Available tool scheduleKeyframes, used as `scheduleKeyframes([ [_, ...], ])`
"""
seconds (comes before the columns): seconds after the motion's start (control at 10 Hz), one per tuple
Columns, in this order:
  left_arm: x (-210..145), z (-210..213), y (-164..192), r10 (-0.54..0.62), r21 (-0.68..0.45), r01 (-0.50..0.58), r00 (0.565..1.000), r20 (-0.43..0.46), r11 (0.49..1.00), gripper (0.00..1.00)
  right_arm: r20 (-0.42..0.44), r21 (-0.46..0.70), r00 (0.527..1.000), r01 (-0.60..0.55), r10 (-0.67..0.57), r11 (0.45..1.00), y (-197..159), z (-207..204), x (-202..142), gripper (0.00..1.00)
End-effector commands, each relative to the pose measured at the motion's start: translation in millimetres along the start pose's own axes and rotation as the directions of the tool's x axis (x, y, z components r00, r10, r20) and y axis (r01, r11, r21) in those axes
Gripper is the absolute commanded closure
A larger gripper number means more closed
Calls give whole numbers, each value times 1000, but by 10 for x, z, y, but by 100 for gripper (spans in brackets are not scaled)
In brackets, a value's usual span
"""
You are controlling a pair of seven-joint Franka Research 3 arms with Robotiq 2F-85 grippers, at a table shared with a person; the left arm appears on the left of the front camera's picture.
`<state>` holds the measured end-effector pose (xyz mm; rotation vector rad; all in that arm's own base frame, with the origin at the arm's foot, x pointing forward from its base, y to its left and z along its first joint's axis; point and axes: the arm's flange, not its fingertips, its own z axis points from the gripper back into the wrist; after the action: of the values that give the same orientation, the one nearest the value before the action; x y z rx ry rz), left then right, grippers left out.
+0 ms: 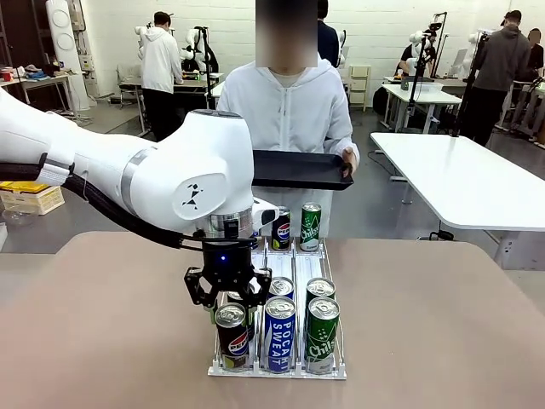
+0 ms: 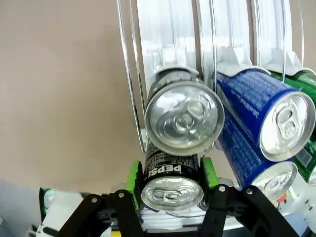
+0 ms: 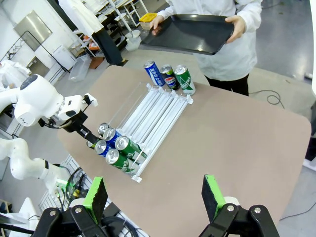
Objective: Retrieve and hand over the desired beverage to the person.
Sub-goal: Pick up a can of the same type that the person held from the Automatic Can Dispenser.
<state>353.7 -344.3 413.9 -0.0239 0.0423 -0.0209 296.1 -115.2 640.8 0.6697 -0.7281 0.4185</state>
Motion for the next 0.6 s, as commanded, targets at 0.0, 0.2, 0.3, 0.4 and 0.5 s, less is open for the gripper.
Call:
scheduleKeyframes([
  [0.0, -220, 530, -46, -12, 14, 14, 992, -128, 1000, 100, 23, 33, 1000, -11, 10, 999, -10, -12, 21, 0],
  [0.2, -565, 1321, -193, -43, 96, 44, 999, -11, 994, 100, 23, 33, 1000, -11, 10, 999, -10, -12, 21, 0],
  [0.3, -700, 1643, -289, -48, 122, 42, 998, 40, 992, 100, 23, 33, 1000, -11, 10, 999, -10, -12, 21, 0],
  [0.4, -819, 1924, -372, -41, 149, 27, 995, 90, 989, 100, 23, 33, 1000, -11, 10, 999, -10, -12, 21, 0],
  [0.5, -809, 2113, -390, -34, 143, 20, 994, 101, 990, 100, 23, 33, 1000, -11, 10, 999, -10, -12, 21, 0],
])
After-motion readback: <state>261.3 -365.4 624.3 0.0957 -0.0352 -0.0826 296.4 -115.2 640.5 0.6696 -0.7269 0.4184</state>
